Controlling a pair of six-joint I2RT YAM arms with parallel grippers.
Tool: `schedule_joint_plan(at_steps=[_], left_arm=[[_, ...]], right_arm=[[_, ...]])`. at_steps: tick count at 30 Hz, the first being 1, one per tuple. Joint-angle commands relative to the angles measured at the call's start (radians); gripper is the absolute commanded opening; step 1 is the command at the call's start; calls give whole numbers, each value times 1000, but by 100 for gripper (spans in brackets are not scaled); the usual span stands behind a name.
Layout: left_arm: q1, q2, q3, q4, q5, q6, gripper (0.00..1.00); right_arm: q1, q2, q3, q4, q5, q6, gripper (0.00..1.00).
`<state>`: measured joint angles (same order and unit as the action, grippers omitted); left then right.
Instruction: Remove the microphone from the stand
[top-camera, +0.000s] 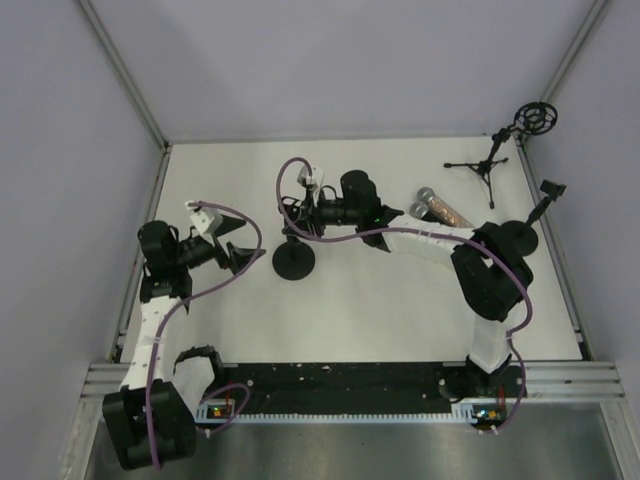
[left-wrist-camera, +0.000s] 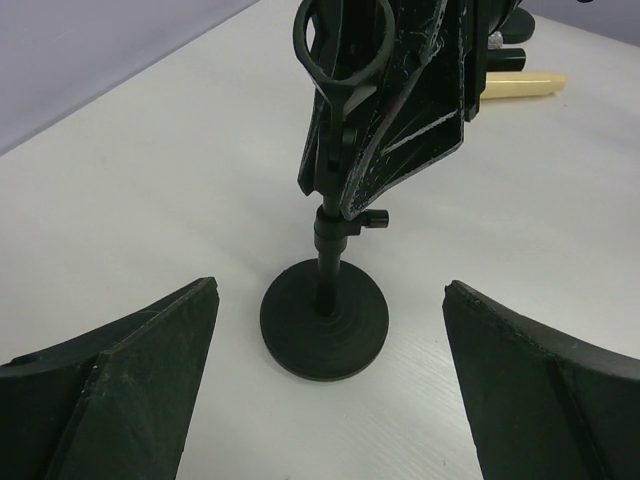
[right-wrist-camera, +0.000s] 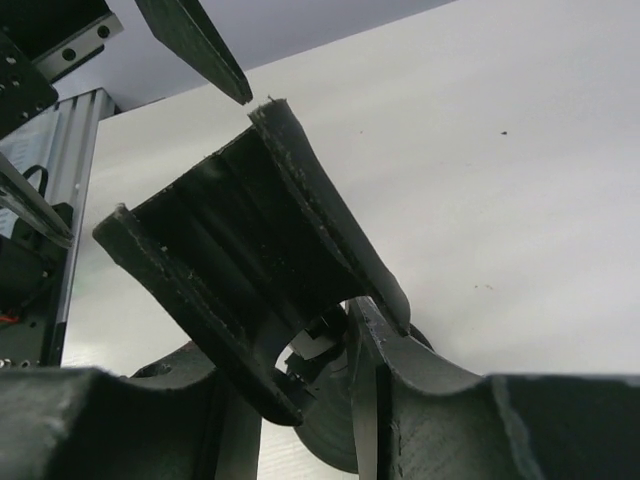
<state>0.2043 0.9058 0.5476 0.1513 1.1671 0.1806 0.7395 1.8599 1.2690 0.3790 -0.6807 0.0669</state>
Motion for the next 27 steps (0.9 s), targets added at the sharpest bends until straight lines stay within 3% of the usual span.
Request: schedule_joint_plan(at_steps=[1, 11, 19, 22, 27], left_arm=[[9, -10, -21, 74, 22, -30, 99], [12, -18, -51, 103, 25, -38, 99], [15, -16, -75, 140, 25, -53, 99], [15, -12, -81, 162, 32, -66, 99], [15, -5, -89, 183, 31, -72, 99]], right_arm=[[8, -36, -51, -3, 43, -59, 20], [43, 28, -2, -86, 107, -110, 23], [51, -7, 15, -135, 201, -102, 68], [51, -39, -5, -126, 227, -104, 74], [66, -36, -40, -85, 263, -92, 75]])
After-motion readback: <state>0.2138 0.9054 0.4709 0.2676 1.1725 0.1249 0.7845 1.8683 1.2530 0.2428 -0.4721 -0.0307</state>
